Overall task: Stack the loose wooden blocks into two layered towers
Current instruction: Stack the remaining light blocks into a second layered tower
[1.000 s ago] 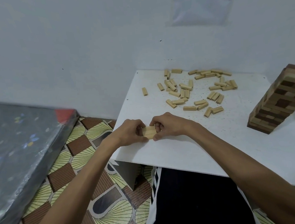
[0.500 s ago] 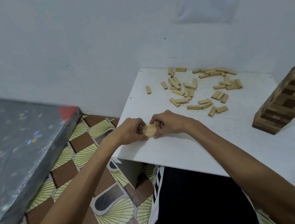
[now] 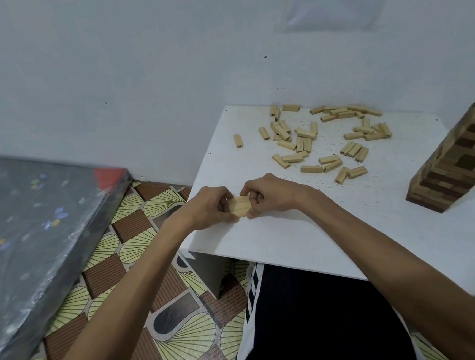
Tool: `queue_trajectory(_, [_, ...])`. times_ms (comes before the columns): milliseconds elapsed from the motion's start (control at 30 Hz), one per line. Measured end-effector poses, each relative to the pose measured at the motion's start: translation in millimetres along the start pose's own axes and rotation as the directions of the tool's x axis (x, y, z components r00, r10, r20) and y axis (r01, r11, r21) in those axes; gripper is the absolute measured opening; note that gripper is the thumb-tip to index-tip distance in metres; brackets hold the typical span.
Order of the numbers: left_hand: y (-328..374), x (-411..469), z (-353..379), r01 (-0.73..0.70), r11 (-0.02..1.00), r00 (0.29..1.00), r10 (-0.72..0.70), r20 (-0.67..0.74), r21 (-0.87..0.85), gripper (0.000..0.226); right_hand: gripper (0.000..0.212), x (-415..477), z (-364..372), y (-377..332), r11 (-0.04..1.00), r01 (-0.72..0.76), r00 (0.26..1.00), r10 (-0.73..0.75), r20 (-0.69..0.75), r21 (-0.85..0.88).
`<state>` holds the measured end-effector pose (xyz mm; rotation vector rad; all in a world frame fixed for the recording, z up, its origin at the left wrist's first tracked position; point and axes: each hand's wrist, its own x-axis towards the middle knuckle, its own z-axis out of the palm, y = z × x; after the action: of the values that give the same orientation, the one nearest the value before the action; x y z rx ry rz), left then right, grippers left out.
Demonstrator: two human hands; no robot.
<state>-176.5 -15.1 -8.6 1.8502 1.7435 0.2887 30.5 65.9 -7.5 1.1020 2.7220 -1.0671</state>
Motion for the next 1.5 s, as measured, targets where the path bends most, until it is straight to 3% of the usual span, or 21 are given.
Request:
queue_trajectory(533, [-1.6,-0.8,4.7,0.013,1.000,1.000,-0.013,-0.018,0.004,0.055,0.060,-0.9,-1.0,-9.1,0.992,-0.034,0.999,0.038,0.029,-0.118])
queue_trajectory(767, [-2.5,-1.7,5.2,0.005,1.000,1.000,-0.005,-0.029,0.004,0.055,0.068,-1.8,0.1,-6.2,0.996,-0.022,0.999,0.024,0.025,-0.085])
queue_trajectory(1500, [-4.9,-1.3,7.3,0.006,1.000,0.999,-0.007,-0.051,-0.021,0.048,0.055,-3.0,-2.0,-8.2,0.997,-0.012,0.999,0.014,0.029,-0.072])
